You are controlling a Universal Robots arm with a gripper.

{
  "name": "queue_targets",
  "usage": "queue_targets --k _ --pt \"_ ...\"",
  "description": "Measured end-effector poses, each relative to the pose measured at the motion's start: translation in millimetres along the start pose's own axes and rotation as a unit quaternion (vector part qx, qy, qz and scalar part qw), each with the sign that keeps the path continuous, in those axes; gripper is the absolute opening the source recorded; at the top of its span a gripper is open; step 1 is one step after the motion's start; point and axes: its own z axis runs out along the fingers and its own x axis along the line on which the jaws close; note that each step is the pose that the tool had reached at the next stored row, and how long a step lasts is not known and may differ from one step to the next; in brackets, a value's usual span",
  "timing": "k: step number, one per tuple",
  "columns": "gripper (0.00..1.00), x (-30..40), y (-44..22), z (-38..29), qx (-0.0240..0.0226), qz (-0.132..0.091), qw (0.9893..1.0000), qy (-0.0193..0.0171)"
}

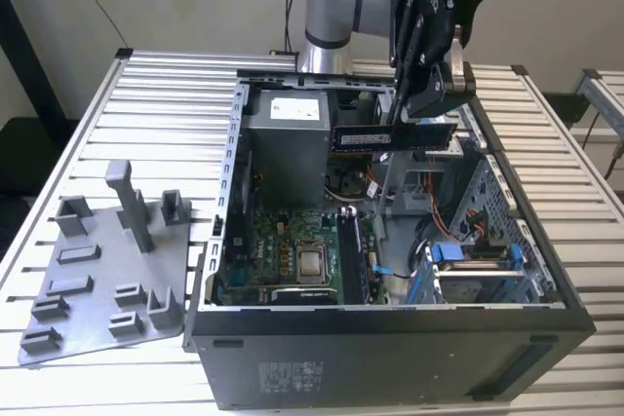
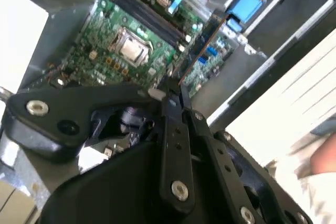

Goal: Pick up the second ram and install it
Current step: 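Pick up the second ram and move it above second insertion slot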

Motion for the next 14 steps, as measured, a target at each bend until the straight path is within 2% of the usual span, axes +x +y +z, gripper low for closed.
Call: queue_targets --k 2,4,14 --pt "0.14 -0.7 -0.1 0.1 0.0001 0.000 1.0000 0.0000" --pt "0.14 -5.7 -0.4 0.4 0.0000 0.000 1.0000 0.0000" --pt "0.14 -47.5 -3.1 4.5 0.0001 0.000 1.0000 -0.0001"
